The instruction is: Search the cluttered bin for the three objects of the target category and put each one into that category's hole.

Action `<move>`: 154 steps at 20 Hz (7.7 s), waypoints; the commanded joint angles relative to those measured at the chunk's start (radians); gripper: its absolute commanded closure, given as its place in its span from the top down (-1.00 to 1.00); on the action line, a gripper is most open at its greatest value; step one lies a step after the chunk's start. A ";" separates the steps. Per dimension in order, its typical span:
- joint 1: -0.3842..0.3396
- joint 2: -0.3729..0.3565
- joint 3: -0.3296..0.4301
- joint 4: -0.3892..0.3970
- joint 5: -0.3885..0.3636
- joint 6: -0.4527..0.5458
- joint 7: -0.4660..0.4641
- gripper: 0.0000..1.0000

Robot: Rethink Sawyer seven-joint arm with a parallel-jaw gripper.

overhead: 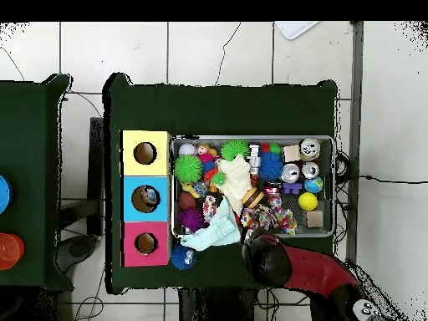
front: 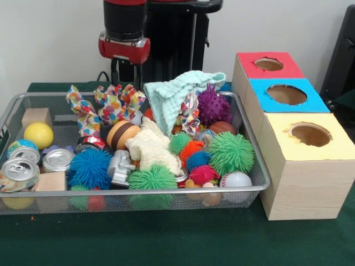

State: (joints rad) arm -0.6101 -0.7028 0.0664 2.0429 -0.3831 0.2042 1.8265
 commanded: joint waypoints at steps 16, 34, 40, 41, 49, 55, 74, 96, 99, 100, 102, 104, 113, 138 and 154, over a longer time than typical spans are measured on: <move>-0.024 0.022 0.292 -0.045 -0.210 0.137 -0.102 1.00; 0.110 -0.078 0.273 -0.021 -0.078 0.232 0.036 1.00; 0.165 -0.029 0.261 -0.001 -0.042 0.127 0.119 1.00; 0.175 0.002 0.256 -0.015 -0.044 0.100 0.127 1.00; 0.242 0.185 0.212 -0.154 -0.048 -0.046 0.148 1.00; 0.280 0.231 0.158 -0.202 -0.064 -0.085 0.136 1.00; 0.485 0.362 -0.162 -0.395 -0.127 -0.117 0.094 -1.00; -0.257 -0.002 0.400 -0.327 -0.413 0.326 -0.748 -1.00; -0.280 0.002 0.435 -0.327 -0.424 0.346 -0.754 -1.00; -0.282 0.004 0.441 -0.325 -0.425 0.348 -0.747 -1.00; -0.274 0.019 0.441 -0.325 -0.417 0.349 -0.713 -1.00; -0.263 0.036 0.441 -0.324 -0.397 0.365 -0.691 -1.00; -0.246 0.052 0.461 -0.255 -0.328 0.339 -0.572 1.00; 0.215 -0.166 0.209 -0.118 0.062 0.329 -0.092 1.00; 0.293 0.031 0.043 -0.223 -0.045 0.105 -0.188 1.00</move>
State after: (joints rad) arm -0.3193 -0.7266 0.1853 1.8807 -0.3750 0.3282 1.4745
